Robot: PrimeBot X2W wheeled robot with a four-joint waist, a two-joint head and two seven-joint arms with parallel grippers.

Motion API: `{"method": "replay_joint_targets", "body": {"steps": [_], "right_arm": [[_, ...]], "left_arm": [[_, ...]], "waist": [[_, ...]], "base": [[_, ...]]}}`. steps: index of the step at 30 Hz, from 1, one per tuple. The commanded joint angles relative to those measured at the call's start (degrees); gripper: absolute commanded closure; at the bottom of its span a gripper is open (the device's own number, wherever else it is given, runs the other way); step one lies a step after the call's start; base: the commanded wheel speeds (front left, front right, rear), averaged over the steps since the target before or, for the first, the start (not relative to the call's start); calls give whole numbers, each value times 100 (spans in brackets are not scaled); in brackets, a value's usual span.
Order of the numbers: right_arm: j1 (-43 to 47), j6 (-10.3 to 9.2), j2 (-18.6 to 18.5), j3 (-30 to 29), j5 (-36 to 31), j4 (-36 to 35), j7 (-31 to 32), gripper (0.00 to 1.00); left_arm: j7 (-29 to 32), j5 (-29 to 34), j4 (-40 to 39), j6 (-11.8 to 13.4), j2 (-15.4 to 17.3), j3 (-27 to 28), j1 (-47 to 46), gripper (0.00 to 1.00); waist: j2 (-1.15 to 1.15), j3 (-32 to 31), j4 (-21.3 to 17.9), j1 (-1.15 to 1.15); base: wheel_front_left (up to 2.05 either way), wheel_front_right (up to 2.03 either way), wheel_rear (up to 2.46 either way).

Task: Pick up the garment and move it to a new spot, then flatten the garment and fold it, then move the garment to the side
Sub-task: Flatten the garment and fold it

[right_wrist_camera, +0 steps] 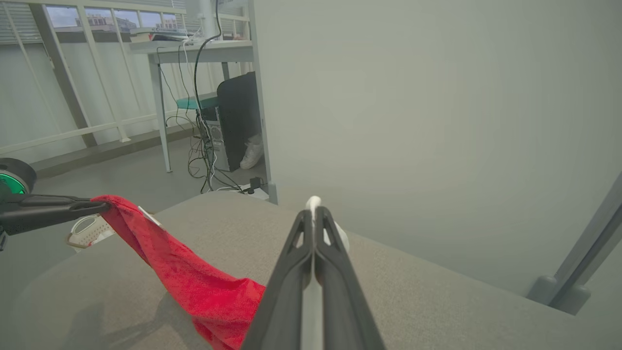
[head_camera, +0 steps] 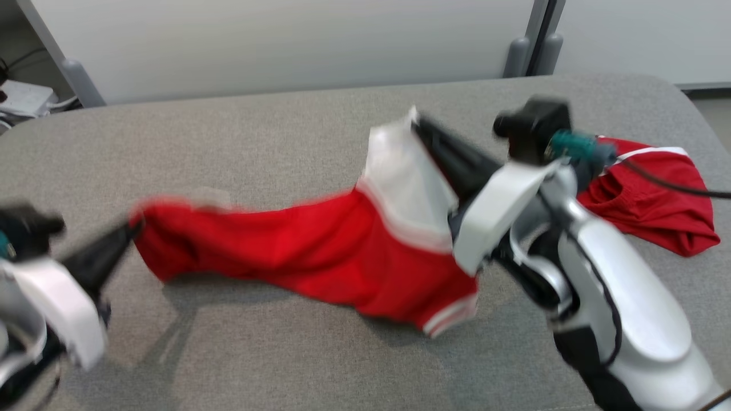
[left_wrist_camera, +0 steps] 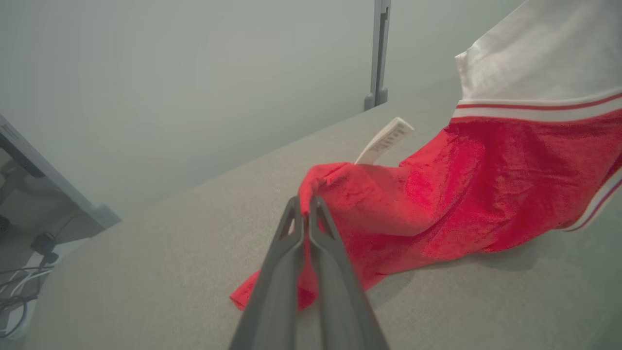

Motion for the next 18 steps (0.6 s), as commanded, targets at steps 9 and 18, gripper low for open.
{"method": "replay_joint_targets", "body": {"steps": [9,18], "right_arm": [[1336,-1,-511,672,1121,-1203,2507,100],[1441,-1,147,63,786,-1250,3743,100]], "left_arm": [[915,-779,-1431,-3,1461,-1356,1263,100],[1544,-2087,-2054,-3,1740,-2291,353,100]], "waist": [[0,488,45,0],[0,1609,109,0]], "base": [[0,0,0],[0,0,0]]}}
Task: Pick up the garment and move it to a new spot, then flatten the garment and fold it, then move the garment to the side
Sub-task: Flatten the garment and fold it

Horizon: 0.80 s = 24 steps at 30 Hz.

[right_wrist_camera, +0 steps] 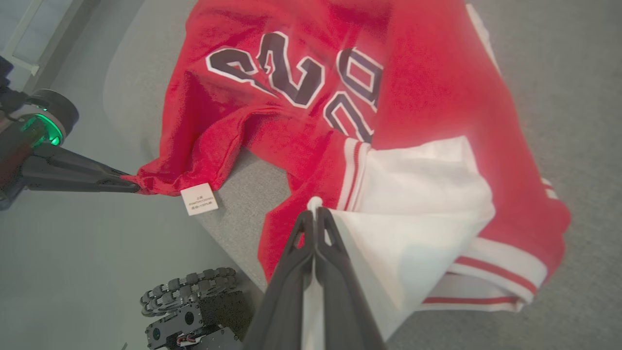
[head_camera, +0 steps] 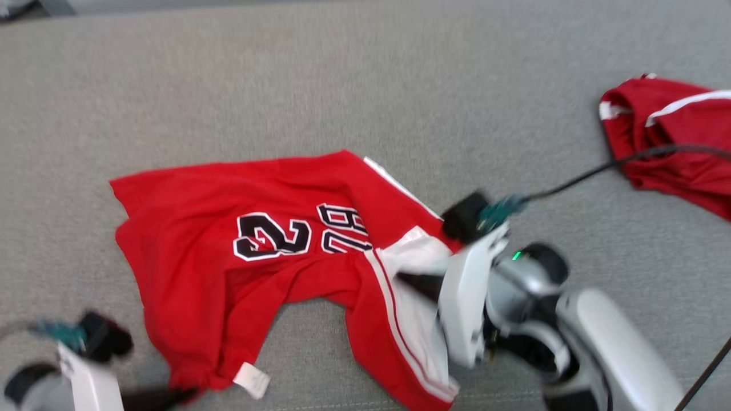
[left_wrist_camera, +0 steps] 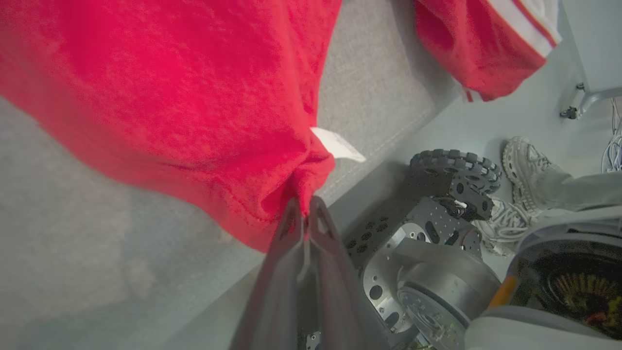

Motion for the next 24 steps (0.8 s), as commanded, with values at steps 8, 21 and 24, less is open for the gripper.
{"method": "replay_joint_targets", "body": {"steps": [8,21,24], "right_arm": [[-4059,0,78,-1997,-917,1947,-3858,100],[-5716,0,79,-1249,63,4143,-5925,100],[-5348,0,79,-1046,250,4118,-6012,100]], "left_arm": [[-1768,571,1774,1,-628,1661,-4123,100],[-2801,642,2322,1,-845,2266,-4624,100],[-2802,509,2063,1,-835,2416,-3865,100]], "waist": [[0,1322,343,0],[0,1357,34,0],[0,1452,-20,0]], "base": [[0,0,0],[0,0,0],[0,0,0]]}}
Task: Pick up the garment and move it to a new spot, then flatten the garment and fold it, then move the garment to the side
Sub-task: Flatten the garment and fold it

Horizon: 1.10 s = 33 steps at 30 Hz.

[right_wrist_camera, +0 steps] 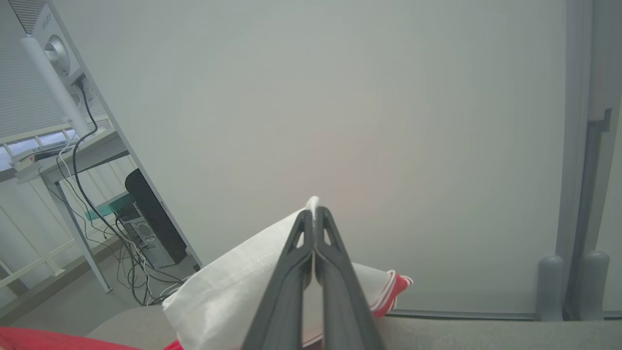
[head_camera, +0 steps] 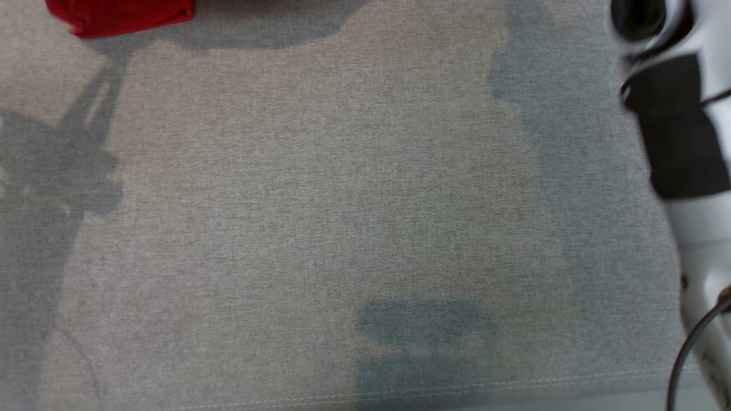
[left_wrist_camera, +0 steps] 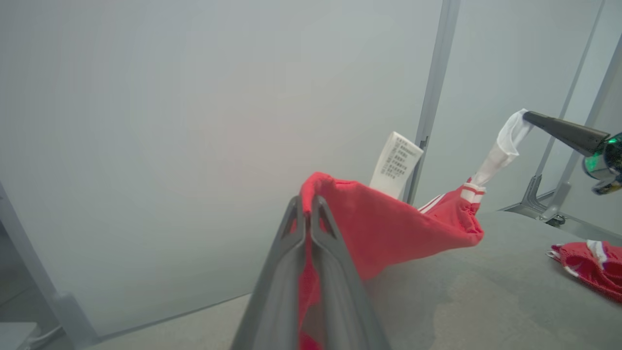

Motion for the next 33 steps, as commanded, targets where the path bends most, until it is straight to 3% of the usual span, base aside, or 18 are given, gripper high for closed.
{"method": "replay_joint_targets", "body": {"steps": [1,7,15,21,27,33], "right_arm": [[253,24,119,70,136,-152,15,100],[1511,24,119,609,524,-556,641,100],[3032,24,119,586,525,-1530,1907,100],[4455,24,119,-190,127,-2476,3395,100],[5369,24,119,-1155,-41,-3571,3808,100],[6008,24,119,-1433,179,-4288,4347,100]], "left_arm": [[-11,79,-131,0,364,215,199,100],[-12,386,-245,0,284,260,1610,100],[-12,743,-322,0,-404,926,2957,100],[-12,1266,-68,0,-836,969,3596,100],[-13,1572,186,0,-993,1136,3896,100],[-13,1759,323,0,-935,1138,4111,100]], "waist": [[0,37,-46,0],[0,-39,-104,0],[0,-472,-71,0],[0,-1010,-69,0],[0,-1295,-119,0],[0,-1415,-126,0]], "base": [[0,0,0],[0,0,0],[0,0,0],[0,0,0],[0,0,0],[0,0,0]]}}
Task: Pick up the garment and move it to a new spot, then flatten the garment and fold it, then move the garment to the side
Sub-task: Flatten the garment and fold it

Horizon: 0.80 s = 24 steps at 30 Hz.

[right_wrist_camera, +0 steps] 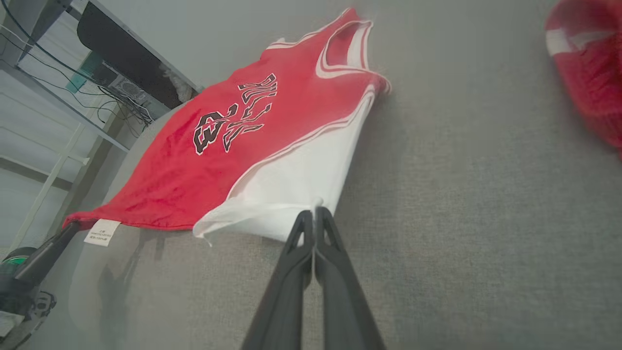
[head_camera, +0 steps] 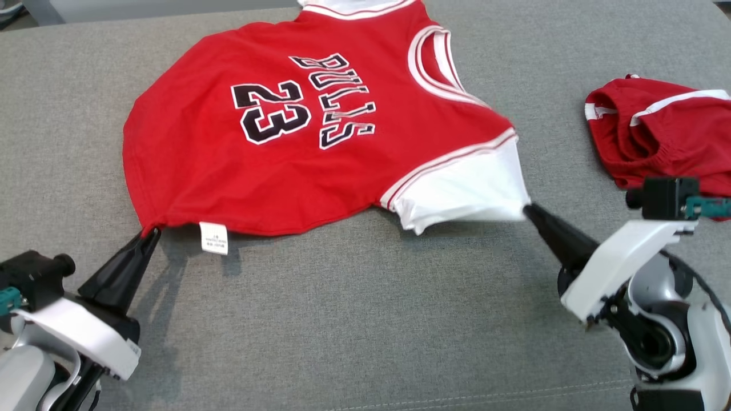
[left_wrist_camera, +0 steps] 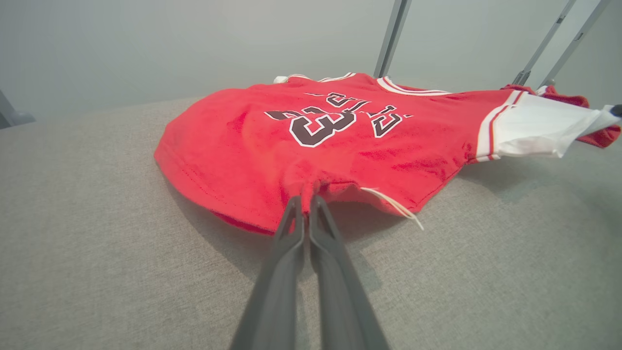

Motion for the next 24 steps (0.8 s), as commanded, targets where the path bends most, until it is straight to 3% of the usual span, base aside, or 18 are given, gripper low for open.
{"method": "replay_joint_targets", "body": {"steps": [1,11,24], "right_arm": [[117,25,32,88,72,-288,136,100],[819,25,32,153,264,-535,574,100],[1446,25,32,-242,678,-642,1417,100]], "left_arm": [[-29,57,-20,1,316,228,-25,100],[-29,220,291,1,447,83,303,100],[-29,496,663,1,-90,279,923,100]], "waist": [[0,-26,0,0],[0,-293,87,0],[0,-881,150,0]], "base": [[0,0,0],[0,0,0],[0,0,0]]}}
